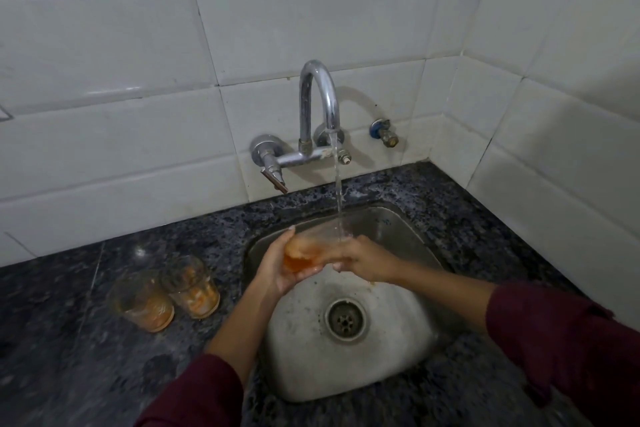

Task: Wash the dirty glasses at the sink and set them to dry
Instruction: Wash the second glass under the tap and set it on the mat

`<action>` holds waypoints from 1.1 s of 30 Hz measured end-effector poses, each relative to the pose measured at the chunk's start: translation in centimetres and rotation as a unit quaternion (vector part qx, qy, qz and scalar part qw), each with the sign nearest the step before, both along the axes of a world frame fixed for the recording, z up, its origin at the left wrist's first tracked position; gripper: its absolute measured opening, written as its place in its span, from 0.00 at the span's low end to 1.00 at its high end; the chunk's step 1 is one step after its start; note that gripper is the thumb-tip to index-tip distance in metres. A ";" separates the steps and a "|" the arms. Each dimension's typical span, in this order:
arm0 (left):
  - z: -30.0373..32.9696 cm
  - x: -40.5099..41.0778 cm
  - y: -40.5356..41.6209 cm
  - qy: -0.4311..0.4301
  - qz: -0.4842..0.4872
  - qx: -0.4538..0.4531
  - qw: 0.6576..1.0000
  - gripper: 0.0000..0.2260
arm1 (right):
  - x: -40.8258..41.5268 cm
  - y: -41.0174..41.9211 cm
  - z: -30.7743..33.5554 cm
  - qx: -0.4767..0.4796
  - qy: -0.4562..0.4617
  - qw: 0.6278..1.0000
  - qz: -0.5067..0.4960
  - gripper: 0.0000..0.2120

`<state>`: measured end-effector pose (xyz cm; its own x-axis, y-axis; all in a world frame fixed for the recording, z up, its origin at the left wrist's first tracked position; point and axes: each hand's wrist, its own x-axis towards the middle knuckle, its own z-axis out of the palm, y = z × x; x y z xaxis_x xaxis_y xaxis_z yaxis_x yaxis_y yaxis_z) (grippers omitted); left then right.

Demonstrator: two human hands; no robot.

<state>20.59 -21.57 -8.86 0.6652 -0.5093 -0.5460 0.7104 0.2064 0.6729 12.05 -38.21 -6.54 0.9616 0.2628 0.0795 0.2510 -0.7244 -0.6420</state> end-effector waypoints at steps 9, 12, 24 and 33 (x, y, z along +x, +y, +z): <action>-0.5 -0.4 -1.0 -0.098 0.124 0.047 0.986 0.08 | -0.1 2.0 1.0 0.419 0.201 0.877 -0.120 0.11; -1.0 -0.5 -0.9 -0.044 0.115 0.068 0.990 0.14 | -0.5 1.5 -0.5 0.227 0.100 0.965 -0.080 0.09; -2.8 -1.1 0.4 0.063 -0.076 0.118 0.988 0.23 | -0.3 -1.6 -1.0 0.085 0.090 0.990 -0.062 0.08; -3.7 -3.0 0.9 -0.019 -0.250 0.179 0.951 0.24 | -2.5 -0.1 -3.5 0.406 0.355 0.836 -0.101 0.09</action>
<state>17.55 -20.64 -12.58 0.4113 -0.5529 -0.7246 0.6335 -0.3983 0.6634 9.59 -38.32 -10.02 0.8605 0.2261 -0.4566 -0.4769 0.0421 -0.8779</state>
